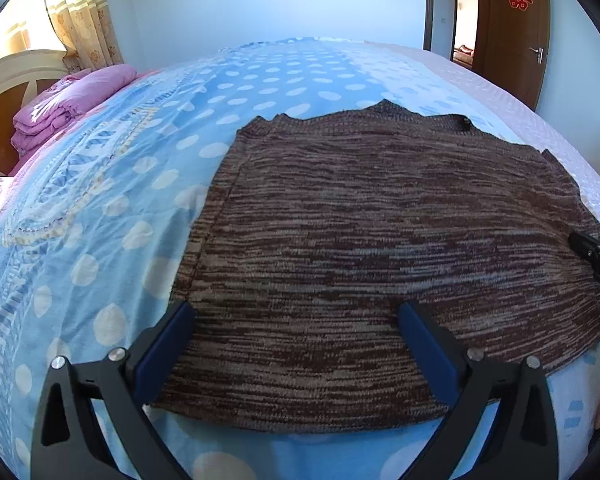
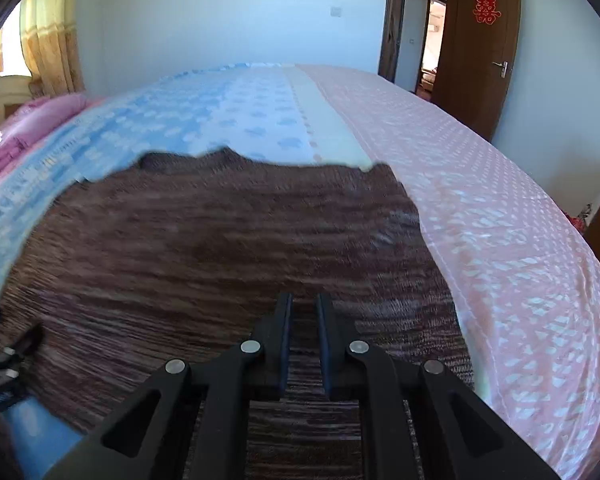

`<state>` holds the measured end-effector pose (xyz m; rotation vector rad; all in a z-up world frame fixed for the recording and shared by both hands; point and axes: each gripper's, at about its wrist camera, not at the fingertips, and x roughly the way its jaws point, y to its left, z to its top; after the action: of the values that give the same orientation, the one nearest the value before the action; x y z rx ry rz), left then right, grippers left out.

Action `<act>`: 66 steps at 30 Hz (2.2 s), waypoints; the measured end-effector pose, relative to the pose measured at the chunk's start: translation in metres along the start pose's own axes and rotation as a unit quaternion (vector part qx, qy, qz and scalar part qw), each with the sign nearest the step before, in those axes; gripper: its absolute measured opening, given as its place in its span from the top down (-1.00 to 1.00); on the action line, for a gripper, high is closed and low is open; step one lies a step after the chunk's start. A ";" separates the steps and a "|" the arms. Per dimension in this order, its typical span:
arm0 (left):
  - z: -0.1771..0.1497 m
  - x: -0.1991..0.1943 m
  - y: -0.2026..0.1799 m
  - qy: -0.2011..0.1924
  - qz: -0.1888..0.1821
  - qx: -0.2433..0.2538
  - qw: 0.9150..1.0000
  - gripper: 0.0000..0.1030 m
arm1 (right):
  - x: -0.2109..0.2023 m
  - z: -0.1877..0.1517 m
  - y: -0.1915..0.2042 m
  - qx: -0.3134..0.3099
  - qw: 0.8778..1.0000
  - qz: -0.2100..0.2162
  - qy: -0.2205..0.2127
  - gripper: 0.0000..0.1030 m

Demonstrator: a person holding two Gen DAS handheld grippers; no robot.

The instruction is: Fold small clothes

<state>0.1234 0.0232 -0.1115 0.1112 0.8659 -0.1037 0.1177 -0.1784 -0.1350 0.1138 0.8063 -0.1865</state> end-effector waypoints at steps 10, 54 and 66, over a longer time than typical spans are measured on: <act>0.001 0.001 0.000 0.001 0.000 -0.001 1.000 -1.00 | -0.002 0.000 -0.006 0.014 1.000 0.005 -0.011 0.71; 0.017 0.020 0.078 -0.002 -0.185 -0.191 0.964 -0.60 | -0.025 -0.025 0.080 -0.049 0.989 0.137 -0.012 0.47; 0.008 0.020 0.092 -0.010 -0.197 -0.240 0.951 -0.29 | -0.024 -0.024 0.076 -0.044 0.988 0.146 -0.012 0.45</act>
<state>0.1547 0.1119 -0.1160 -0.5210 0.8634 -0.2634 0.0996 -0.0971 -0.1318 0.1441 0.7631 0.1247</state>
